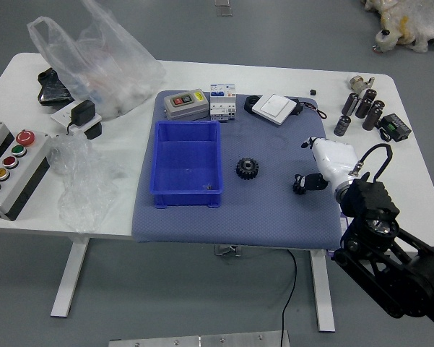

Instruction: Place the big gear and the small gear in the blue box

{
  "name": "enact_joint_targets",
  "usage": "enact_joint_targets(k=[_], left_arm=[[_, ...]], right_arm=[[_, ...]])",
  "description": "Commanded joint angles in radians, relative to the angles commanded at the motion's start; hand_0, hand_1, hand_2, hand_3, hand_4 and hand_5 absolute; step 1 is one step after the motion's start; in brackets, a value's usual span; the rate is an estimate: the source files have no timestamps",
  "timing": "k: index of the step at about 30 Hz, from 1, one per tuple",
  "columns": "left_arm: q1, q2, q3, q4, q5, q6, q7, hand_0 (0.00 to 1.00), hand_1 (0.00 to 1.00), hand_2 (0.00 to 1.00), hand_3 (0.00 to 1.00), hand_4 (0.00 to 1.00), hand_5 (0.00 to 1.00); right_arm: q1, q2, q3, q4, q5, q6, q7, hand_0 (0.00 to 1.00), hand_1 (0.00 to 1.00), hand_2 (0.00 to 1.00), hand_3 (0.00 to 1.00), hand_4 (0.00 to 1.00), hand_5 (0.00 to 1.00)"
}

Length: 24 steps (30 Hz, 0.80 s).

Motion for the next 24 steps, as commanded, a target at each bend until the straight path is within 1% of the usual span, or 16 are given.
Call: enact_joint_targets(k=[10, 14, 15, 20, 21, 24], left_arm=[[0.002, -0.001, -0.002, 0.000, 0.003, 0.000, 0.001, 0.626, 0.577, 0.549, 0.684, 0.719, 0.275], [0.002, 0.000, -0.002, 0.000, 0.003, 0.001, 0.001, 0.626, 0.577, 0.549, 0.684, 0.719, 0.275], [0.002, 0.000, -0.002, 0.000, 0.004, 0.001, 0.001, 0.626, 0.577, 0.550, 0.683, 0.719, 0.275], [0.001, 0.000, 0.000, 0.000, 0.004, 0.000, 0.001, 0.626, 0.577, 0.550, 0.683, 0.719, 0.275], [0.001, 0.000, 0.000, 0.000, 0.003, 0.000, 0.001, 0.625, 0.577, 0.549, 0.683, 0.719, 0.275], [0.001, 0.000, 0.000, 0.000, 0.003, 0.000, 0.000, 0.625, 0.577, 0.549, 0.683, 0.719, 0.275]], right_arm=[[-0.010, -0.001, -0.021, -0.019, 0.035, 0.008, -0.005, 0.278, 0.440, 0.783, 0.785, 0.843, 0.210], [-0.009, 0.002, -0.030, -0.035, 0.045, 0.002, -0.003, 0.278, 0.440, 0.783, 0.785, 0.843, 0.210], [-0.008, 0.004, -0.032, -0.041, 0.048, -0.002, -0.002, 0.268, 0.416, 0.684, 0.739, 0.819, 0.224], [-0.002, 0.014, -0.044, -0.079, 0.063, -0.023, 0.009, 0.268, 0.416, 0.684, 0.739, 0.819, 0.224], [-0.001, 0.016, -0.046, -0.087, 0.065, -0.029, 0.012, 0.245, 0.381, 0.531, 0.619, 0.580, 0.123], [0.000, 0.021, -0.048, -0.104, 0.065, -0.042, 0.018, 0.245, 0.381, 0.531, 0.619, 0.580, 0.123]])
